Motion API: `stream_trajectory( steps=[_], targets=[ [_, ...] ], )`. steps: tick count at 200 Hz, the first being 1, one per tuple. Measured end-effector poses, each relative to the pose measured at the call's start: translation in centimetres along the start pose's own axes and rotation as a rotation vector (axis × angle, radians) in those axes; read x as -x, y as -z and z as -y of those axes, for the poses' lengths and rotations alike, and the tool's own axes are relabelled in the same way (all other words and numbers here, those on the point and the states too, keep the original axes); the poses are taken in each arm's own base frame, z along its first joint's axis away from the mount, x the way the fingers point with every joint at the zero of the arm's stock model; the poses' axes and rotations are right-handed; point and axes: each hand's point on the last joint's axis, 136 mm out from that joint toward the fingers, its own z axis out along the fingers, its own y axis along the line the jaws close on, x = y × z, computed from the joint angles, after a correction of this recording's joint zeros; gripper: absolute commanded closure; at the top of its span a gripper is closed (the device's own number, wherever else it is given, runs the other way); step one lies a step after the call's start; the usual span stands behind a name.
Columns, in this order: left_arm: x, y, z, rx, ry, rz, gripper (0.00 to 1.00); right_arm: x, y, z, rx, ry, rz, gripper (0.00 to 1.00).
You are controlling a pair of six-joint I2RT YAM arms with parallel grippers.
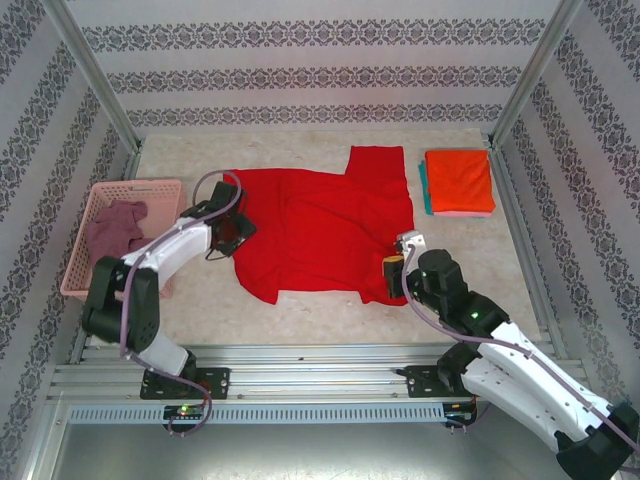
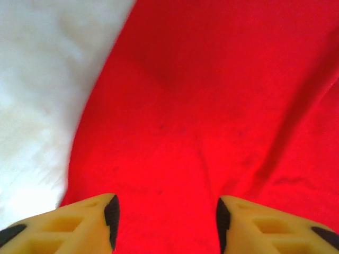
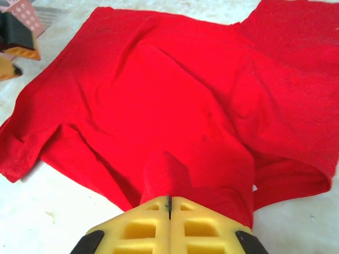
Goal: Fold and stack the t-shirts
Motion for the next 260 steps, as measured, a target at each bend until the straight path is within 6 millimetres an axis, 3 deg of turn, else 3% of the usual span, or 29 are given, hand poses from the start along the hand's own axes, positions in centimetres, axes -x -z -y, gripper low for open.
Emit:
stream_trajectory(
  steps=[35, 62, 80, 103, 151, 180, 227, 243, 260],
  targets=[
    [1.6, -4.7, 3.7, 0.002, -0.042, -0.042, 0.74, -2.2, -1.8, 0.0, 0.011, -0.036, -0.055, 1.00],
    [1.8, -8.5, 3.3, 0.046, -0.029, -0.086, 0.75, -3.6, -3.6, 1.4, -0.043, -0.110, -0.130, 1.00],
    [3.4, -8.4, 4.4, 0.009, -0.007, -0.074, 0.75, -4.9, -5.5, 3.5, -0.129, -0.191, -0.234, 1.00],
    [5.1, -9.4, 4.2, 0.001, 0.029, -0.079, 0.74, -5.5, -8.1, 5.1, -0.206, -0.280, -0.344, 1.00],
    [9.6, -10.9, 4.8, -0.035, 0.079, -0.074, 0.73, -5.8, -14.4, 5.6, -0.221, -0.375, -0.466, 1.00],
    [12.8, -11.8, 5.2, -0.054, 0.099, -0.063, 0.71, -5.0, -18.7, 6.1, -0.214, -0.413, -0.496, 1.00],
    [18.0, -13.0, 5.7, -0.062, 0.120, -0.033, 0.66, -0.6, -25.1, 6.7, -0.191, -0.427, -0.439, 1.00],
    [19.1, -12.9, 5.6, -0.052, 0.121, -0.020, 0.60, 0.7, -26.5, 6.6, -0.174, -0.426, -0.417, 1.00],
    [19.2, -12.6, 5.1, -0.019, 0.101, -0.011, 0.47, 1.8, -26.7, 6.2, -0.152, -0.425, -0.396, 1.00]
  ],
)
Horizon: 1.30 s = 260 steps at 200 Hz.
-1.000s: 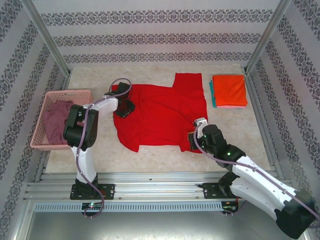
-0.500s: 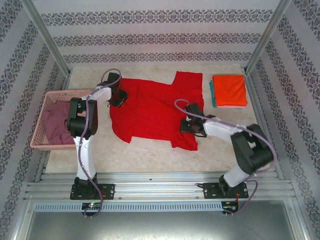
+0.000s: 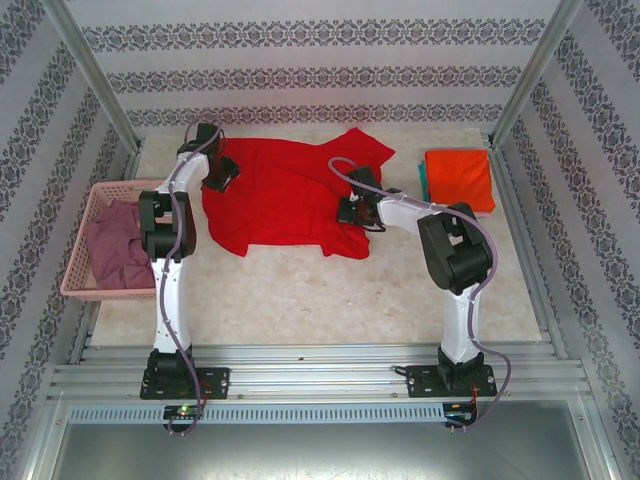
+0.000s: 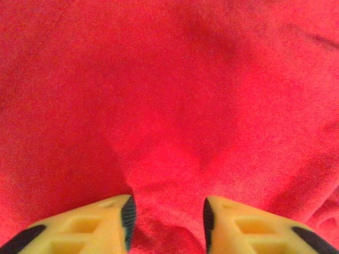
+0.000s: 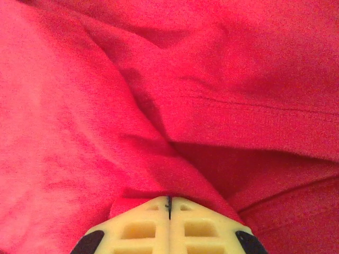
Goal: Fold and stack the t-shirts
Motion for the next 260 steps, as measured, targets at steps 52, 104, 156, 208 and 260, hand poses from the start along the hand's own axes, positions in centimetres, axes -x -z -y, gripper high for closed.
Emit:
stream_trajectory(
  steps=[52, 104, 156, 208, 260],
  targets=[
    [-4.7, 6.6, -5.1, 0.153, -0.053, 0.050, 0.19, 0.6, 5.5, -4.4, 0.114, 0.101, 0.118, 1.00],
    [-15.0, 14.4, -8.9, 0.039, -0.019, 0.104, 0.34, -1.2, 10.1, -7.4, 0.205, 0.199, 0.202, 1.00],
    [-21.6, 11.6, -13.4, 0.074, 0.136, -0.006, 0.44, -3.8, 9.0, -5.5, 0.174, 0.196, 0.149, 1.00],
    [-21.4, 9.5, -12.3, 0.041, 0.221, -0.013, 0.53, -3.3, 9.8, -5.9, 0.188, 0.198, 0.173, 1.00],
    [-20.4, 8.9, -10.4, 0.003, 0.226, 0.001, 0.87, -3.1, 10.3, -6.2, 0.202, 0.205, 0.182, 1.00]
  ],
)
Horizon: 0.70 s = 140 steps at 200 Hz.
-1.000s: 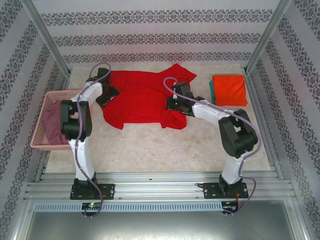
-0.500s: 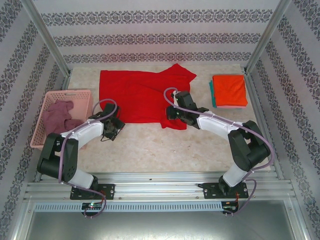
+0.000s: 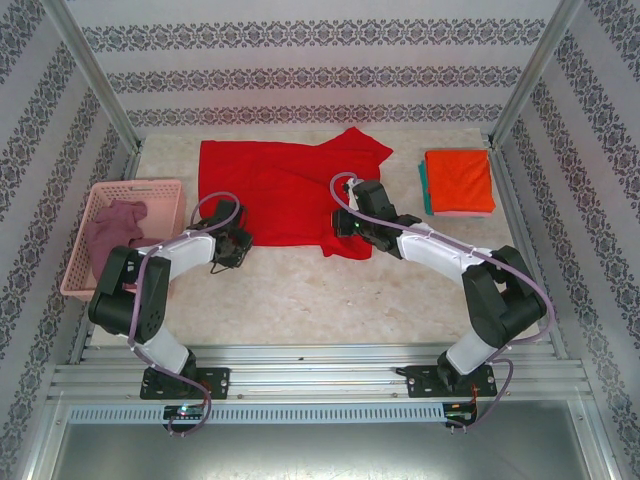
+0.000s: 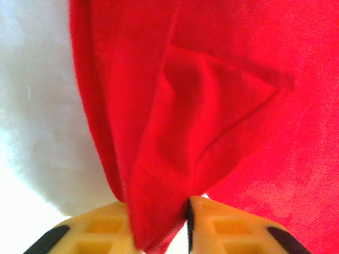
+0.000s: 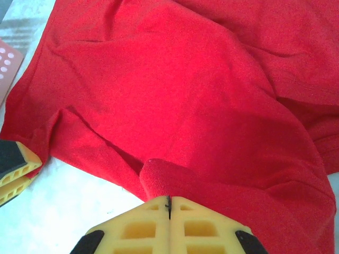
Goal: Fold and stack the t-shirts
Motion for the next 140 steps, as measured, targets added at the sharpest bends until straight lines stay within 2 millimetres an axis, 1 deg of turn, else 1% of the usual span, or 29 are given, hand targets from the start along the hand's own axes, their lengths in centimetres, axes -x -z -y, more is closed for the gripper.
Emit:
stream_trajectory(
  steps=[9, 19, 33, 47, 66, 83, 103, 121, 140],
  targets=[
    [0.0, 0.0, 0.1, -0.003, 0.005, 0.001, 0.94, -0.1, 0.0, 0.0, 0.002, 0.001, -0.001, 1.00],
    [0.1, 0.0, 0.0, -0.002, 0.001, 0.001, 1.00, -0.2, 0.1, 0.0, 0.002, 0.004, -0.003, 1.00],
    [0.4, 0.0, 0.0, -0.003, 0.003, 0.002, 1.00, -0.5, 0.5, 0.0, 0.008, 0.019, -0.005, 1.00],
    [0.8, 0.0, -0.1, -0.003, 0.010, 0.006, 1.00, -0.8, 1.3, -0.2, 0.018, 0.053, 0.000, 1.00],
    [1.6, 0.7, -0.2, -0.020, 0.019, 0.016, 1.00, -1.2, 3.6, -0.5, 0.031, 0.135, 0.015, 1.00],
    [2.5, 2.1, -0.1, -0.058, 0.030, 0.027, 1.00, -1.2, 6.4, -1.0, 0.049, 0.227, 0.043, 1.00],
    [3.8, 3.7, -0.4, -0.103, 0.062, 0.035, 1.00, -1.5, 9.1, -1.4, 0.056, 0.316, 0.057, 1.00],
    [4.5, 4.3, -1.1, -0.119, 0.085, 0.031, 1.00, -2.1, 10.8, -1.5, 0.057, 0.358, 0.051, 1.00],
    [4.8, 4.5, -2.3, -0.119, 0.105, 0.021, 1.00, -3.5, 12.1, -1.2, 0.064, 0.376, 0.031, 1.00]
  ],
)
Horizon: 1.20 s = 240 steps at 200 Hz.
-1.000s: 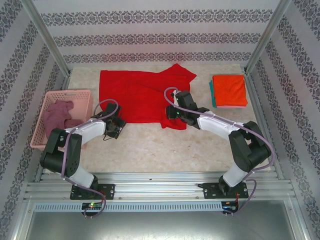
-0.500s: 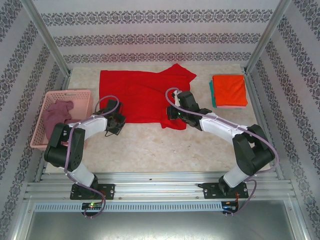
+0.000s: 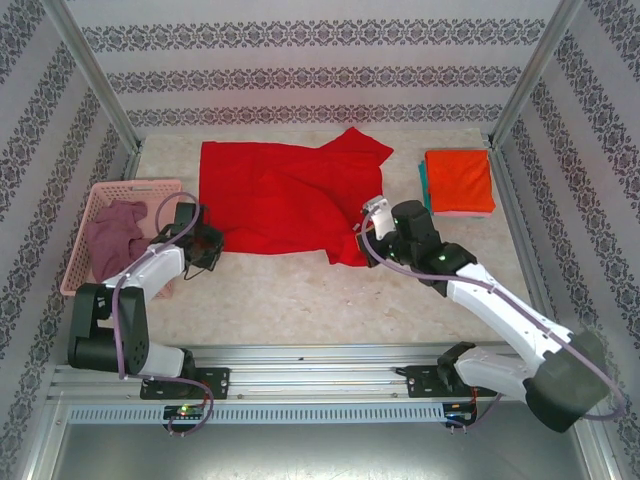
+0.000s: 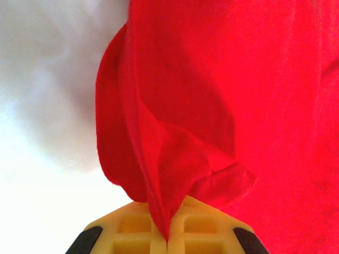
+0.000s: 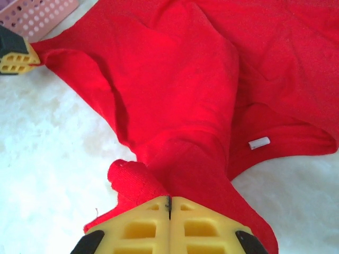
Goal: Fold and stack the t-shirts
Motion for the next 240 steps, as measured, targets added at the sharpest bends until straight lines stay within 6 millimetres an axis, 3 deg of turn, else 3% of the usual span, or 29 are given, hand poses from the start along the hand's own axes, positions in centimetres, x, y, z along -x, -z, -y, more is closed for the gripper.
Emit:
stream_trajectory(
  steps=[29, 73, 83, 97, 103, 123, 135, 152, 173, 197, 216, 240],
  targets=[
    [0.2, 0.6, -1.1, -0.006, 0.017, -0.020, 1.00, -3.1, 1.0, -0.2, 0.008, -0.016, -0.050, 1.00],
    [1.0, 1.0, -1.8, -0.019, 0.038, -0.035, 1.00, -6.4, 0.8, -0.8, 0.052, -0.072, -0.140, 0.98],
    [1.2, 1.1, -2.0, -0.020, 0.043, -0.033, 1.00, -7.0, 0.7, -1.2, 0.080, -0.090, -0.156, 0.87],
    [1.5, 1.2, -2.4, -0.015, 0.046, -0.032, 1.00, -8.0, 0.6, -2.2, 0.137, -0.117, -0.187, 0.52],
    [1.5, 1.3, -2.4, -0.014, 0.044, -0.034, 1.00, -8.3, 0.6, -2.6, 0.164, -0.120, -0.197, 0.43],
    [1.6, 1.3, -2.7, -0.006, 0.043, -0.040, 0.97, -8.6, 0.8, -3.6, 0.220, -0.146, -0.202, 0.31],
    [1.7, 1.3, -2.9, -0.002, 0.043, -0.038, 0.95, -8.1, 1.0, -3.3, 0.212, -0.179, -0.166, 0.30],
    [1.9, 1.4, -3.2, 0.007, 0.040, -0.036, 0.87, -6.8, 1.3, -0.6, 0.126, -0.298, -0.081, 0.30],
    [1.9, 1.5, -3.7, 0.029, 0.021, -0.030, 0.49, -5.7, 1.1, 4.3, -0.015, -0.488, -0.014, 0.31],
    [2.3, 2.3, -3.5, 0.057, -0.020, -0.002, 0.26, -6.7, -0.6, 9.7, -0.165, -0.705, -0.055, 0.40],
    [2.1, 3.3, -1.8, 0.070, -0.124, 0.041, 0.18, -7.6, -2.7, 12.1, -0.212, -0.809, -0.102, 0.47],
    [0.3, 4.5, 1.3, 0.043, -0.293, 0.080, 0.12, -7.9, -6.1, 13.8, -0.223, -0.861, -0.150, 0.57]
  ],
)
